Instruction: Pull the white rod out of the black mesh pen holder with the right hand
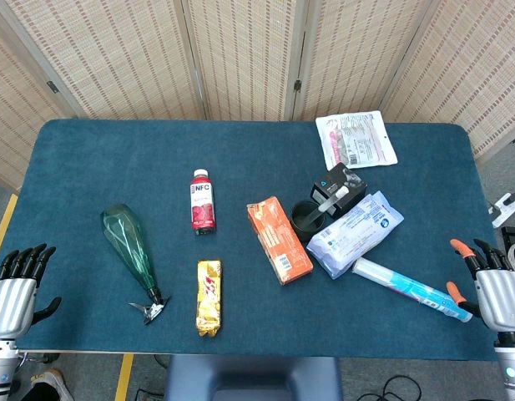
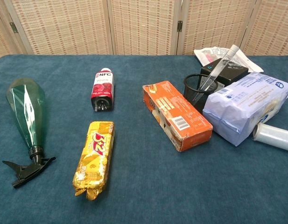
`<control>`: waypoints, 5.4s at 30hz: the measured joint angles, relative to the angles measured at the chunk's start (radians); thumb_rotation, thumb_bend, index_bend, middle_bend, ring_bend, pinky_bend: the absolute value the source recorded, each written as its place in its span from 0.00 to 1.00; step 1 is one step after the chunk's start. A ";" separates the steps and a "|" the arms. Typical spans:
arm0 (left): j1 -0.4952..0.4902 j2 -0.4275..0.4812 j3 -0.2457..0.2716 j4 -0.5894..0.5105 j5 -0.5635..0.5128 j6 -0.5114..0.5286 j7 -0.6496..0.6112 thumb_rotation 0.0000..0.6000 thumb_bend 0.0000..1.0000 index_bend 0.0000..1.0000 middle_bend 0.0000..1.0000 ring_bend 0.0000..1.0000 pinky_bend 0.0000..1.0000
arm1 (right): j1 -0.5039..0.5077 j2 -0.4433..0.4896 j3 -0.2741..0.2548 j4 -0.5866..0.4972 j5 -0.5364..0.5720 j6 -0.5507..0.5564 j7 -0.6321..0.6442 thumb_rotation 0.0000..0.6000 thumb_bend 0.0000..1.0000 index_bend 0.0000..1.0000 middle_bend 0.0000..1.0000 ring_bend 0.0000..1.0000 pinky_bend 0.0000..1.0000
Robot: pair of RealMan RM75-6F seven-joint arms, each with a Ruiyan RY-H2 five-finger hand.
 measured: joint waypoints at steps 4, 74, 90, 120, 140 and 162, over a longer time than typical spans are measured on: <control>0.000 -0.007 -0.003 0.004 0.002 0.008 -0.002 1.00 0.25 0.16 0.15 0.15 0.14 | 0.001 0.000 0.001 -0.003 0.000 0.000 0.010 1.00 0.27 0.18 0.30 0.12 0.18; 0.015 -0.004 0.017 0.012 0.009 0.004 -0.030 1.00 0.25 0.16 0.15 0.16 0.14 | 0.569 -0.091 0.238 0.105 0.553 -0.820 0.201 1.00 0.18 0.35 0.14 0.00 0.01; 0.009 -0.002 0.013 -0.003 0.002 -0.003 -0.007 1.00 0.25 0.16 0.15 0.16 0.14 | 0.664 -0.180 0.257 0.216 0.530 -0.943 0.302 0.99 0.18 0.08 0.09 0.00 0.00; 0.001 -0.006 0.013 -0.010 -0.011 -0.017 0.014 1.00 0.25 0.16 0.15 0.16 0.14 | 0.697 -0.266 0.121 0.306 -0.294 -0.609 1.564 1.00 0.20 0.08 0.19 0.01 0.00; 0.010 -0.005 0.020 0.003 -0.008 -0.010 -0.010 1.00 0.25 0.16 0.15 0.16 0.14 | 0.720 -0.165 0.058 0.215 -0.165 -0.603 0.925 1.00 0.20 0.19 0.19 0.01 0.01; 0.013 0.000 0.022 0.002 -0.009 -0.011 -0.020 1.00 0.25 0.16 0.15 0.16 0.14 | 0.712 -0.243 0.077 0.168 0.133 -0.705 0.346 1.00 0.30 0.34 0.22 0.01 0.02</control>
